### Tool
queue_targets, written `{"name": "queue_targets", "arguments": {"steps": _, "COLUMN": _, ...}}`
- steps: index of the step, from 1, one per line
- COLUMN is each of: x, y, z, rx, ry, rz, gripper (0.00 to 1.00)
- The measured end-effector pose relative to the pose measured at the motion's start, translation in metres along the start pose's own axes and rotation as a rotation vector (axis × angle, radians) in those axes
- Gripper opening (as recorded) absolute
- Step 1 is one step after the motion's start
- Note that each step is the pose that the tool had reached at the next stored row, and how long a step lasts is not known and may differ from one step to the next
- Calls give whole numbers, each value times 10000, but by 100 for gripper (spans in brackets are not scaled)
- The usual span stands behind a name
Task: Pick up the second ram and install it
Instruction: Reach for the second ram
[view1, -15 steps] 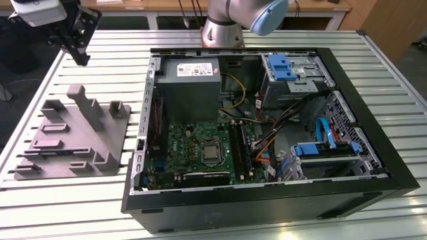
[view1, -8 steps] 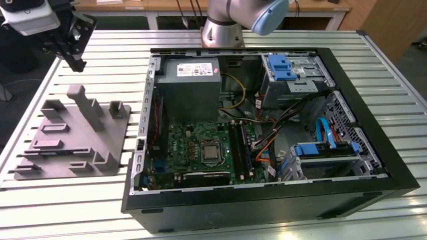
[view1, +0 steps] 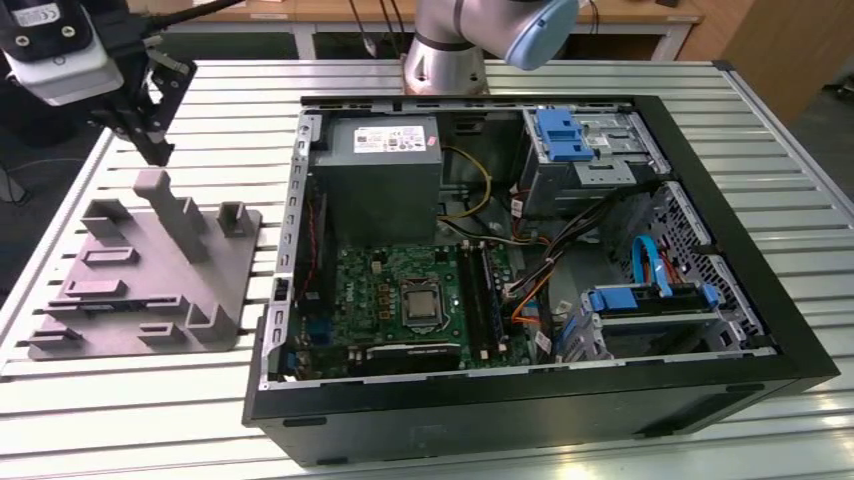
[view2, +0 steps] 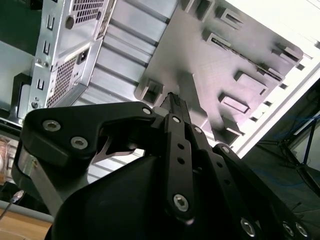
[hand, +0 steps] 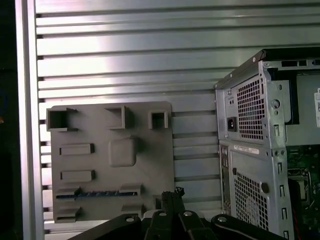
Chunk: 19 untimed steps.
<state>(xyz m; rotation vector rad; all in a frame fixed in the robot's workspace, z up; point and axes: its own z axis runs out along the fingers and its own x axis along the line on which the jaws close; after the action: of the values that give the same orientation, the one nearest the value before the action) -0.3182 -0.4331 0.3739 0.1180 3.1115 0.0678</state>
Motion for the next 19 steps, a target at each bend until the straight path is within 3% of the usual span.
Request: {"name": "queue_targets", "arguments": {"steps": 19, "x": 2, "y": -86, "z": 298, "rx": 1, "ry": 3, "rz": 0, "gripper": 10}}
